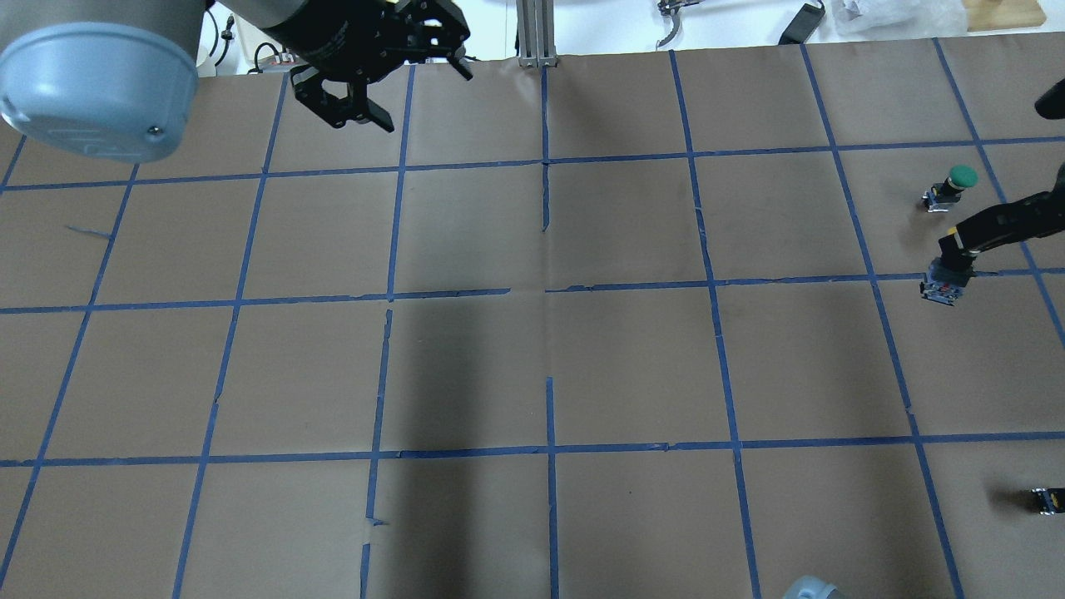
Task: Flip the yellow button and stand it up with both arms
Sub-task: 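Carry the button with the right gripper farther out while the left arm withdraws, then lower the button upright onto the table with the right gripper and release it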
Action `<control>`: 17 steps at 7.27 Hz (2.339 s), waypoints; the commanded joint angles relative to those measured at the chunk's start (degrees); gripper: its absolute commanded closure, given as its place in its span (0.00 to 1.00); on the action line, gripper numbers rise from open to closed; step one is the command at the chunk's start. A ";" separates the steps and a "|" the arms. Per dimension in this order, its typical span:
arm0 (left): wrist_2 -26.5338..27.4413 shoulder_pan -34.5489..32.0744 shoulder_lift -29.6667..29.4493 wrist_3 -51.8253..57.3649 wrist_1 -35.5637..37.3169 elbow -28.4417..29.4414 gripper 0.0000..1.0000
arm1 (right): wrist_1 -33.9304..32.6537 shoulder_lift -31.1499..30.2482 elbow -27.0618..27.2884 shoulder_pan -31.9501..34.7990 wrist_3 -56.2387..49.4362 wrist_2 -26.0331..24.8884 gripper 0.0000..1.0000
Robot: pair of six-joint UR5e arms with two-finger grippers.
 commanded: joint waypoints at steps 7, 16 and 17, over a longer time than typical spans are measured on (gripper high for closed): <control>16.06 0.57 7.93 19.11 -11.02 -5.98 0.00 | -21.72 19.94 6.18 -18.44 -46.84 13.43 0.92; 16.06 1.88 9.42 19.20 -11.46 -7.38 0.00 | -23.57 20.40 10.84 -23.02 -51.26 18.37 0.58; 16.06 1.88 9.42 19.20 -11.46 -7.38 0.00 | -23.31 20.57 10.84 -23.11 -51.00 17.93 0.51</control>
